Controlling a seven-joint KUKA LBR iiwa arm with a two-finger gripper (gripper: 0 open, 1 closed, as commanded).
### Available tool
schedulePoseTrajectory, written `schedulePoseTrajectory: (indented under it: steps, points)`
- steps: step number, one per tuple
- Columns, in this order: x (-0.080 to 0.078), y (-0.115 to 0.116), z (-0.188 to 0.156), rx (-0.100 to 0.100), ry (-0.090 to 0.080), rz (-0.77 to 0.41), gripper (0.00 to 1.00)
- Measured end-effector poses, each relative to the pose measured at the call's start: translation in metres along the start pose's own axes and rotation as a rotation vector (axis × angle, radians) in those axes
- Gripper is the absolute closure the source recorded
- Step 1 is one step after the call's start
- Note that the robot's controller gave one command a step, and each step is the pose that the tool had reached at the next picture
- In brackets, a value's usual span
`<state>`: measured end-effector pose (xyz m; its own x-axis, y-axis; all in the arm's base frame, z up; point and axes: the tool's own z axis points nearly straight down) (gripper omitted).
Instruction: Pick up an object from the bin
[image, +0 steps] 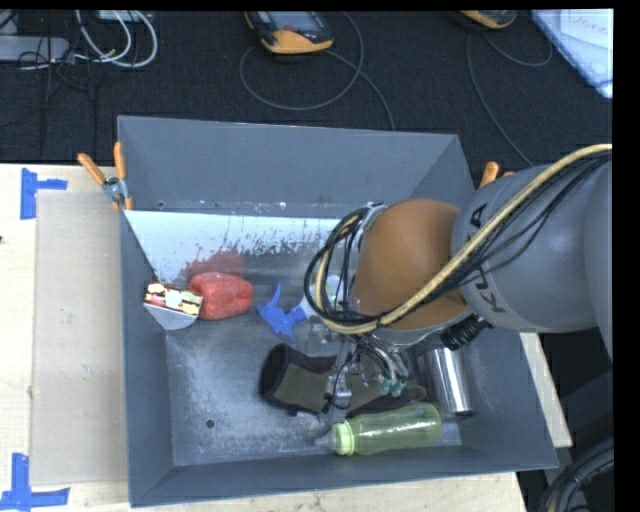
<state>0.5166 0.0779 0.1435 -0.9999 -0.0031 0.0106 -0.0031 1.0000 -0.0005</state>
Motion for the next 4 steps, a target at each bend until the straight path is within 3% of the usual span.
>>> schedulePoseTrajectory:
  steps: [1, 2, 3, 4]
  points:
    - [-0.002, 0.0, -0.004, -0.001, -0.008, 0.002, 0.0]
    - [-0.021, 0.008, 0.018, 0.0, -0.011, -0.143, 0.0]
    - [-0.07, 0.016, 0.049, 0.0, -0.009, -0.349, 0.0]
    - [-0.079, 0.04, 0.072, 0.001, -0.01, -0.526, 1.0]
